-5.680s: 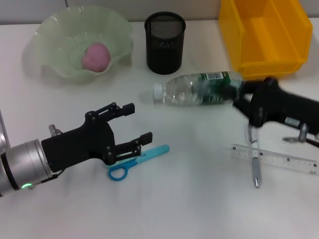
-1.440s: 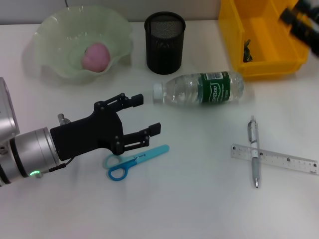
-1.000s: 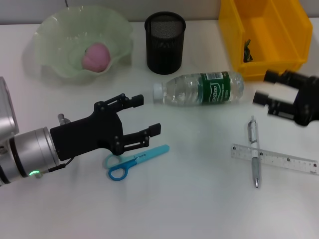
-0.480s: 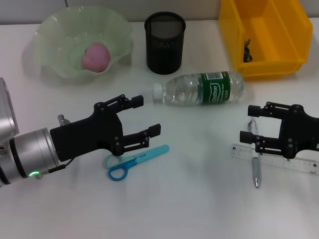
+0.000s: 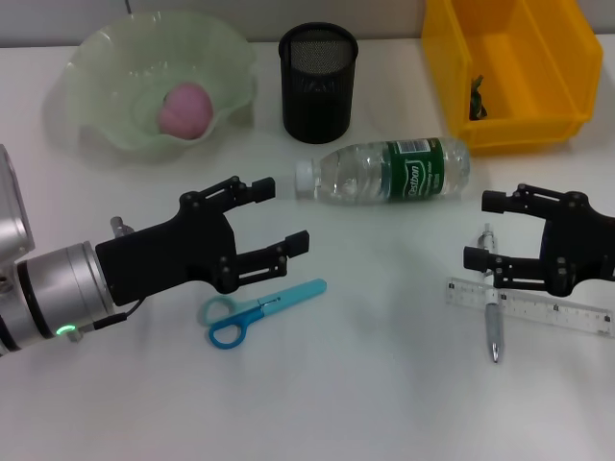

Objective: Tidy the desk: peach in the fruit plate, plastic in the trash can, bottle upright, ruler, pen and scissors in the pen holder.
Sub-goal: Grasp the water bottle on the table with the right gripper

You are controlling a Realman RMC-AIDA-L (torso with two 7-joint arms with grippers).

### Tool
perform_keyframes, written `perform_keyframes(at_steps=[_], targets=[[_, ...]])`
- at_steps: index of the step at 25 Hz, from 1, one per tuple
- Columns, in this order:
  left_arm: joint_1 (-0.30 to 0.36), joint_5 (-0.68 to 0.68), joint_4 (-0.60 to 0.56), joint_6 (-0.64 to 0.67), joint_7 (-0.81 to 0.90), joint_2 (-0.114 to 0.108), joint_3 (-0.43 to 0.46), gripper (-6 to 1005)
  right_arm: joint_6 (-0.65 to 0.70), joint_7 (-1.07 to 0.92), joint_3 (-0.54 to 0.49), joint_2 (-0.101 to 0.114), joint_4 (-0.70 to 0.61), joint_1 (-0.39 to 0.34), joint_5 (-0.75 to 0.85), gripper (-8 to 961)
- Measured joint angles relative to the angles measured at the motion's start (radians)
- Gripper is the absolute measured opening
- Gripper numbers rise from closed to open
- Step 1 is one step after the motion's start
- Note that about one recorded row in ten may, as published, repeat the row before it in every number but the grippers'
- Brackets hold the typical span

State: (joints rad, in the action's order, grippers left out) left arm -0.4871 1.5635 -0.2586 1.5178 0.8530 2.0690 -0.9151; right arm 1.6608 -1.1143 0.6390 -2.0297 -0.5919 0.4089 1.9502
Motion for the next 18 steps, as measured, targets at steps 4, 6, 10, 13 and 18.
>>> perform_keyframes(at_steps=[4, 6, 10, 13, 18], targets=[[0.000, 0.000, 0.000, -0.001, 0.001, 0.000, 0.001, 805, 0.014, -0.050, 0.002, -0.007, -0.059, 0.004, 0.008, 771], [0.001, -0.001, 0.001, -0.001, 0.001, 0.000, 0.002, 805, 0.017, -0.074, -0.002, -0.008, -0.087, 0.005, 0.009, 790], [0.002, -0.002, 0.002, -0.002, 0.001, 0.002, 0.002, 805, 0.053, -0.150, -0.008, 0.005, -0.137, 0.030, 0.014, 814], [0.002, -0.002, 0.006, -0.004, 0.001, 0.002, 0.002, 805, 0.094, -0.251, -0.003, 0.027, -0.191, 0.082, 0.069, 814], [0.009, -0.002, 0.008, -0.004, 0.002, 0.002, 0.002, 805, 0.127, -0.425, 0.001, 0.067, -0.264, 0.207, 0.217, 814]])
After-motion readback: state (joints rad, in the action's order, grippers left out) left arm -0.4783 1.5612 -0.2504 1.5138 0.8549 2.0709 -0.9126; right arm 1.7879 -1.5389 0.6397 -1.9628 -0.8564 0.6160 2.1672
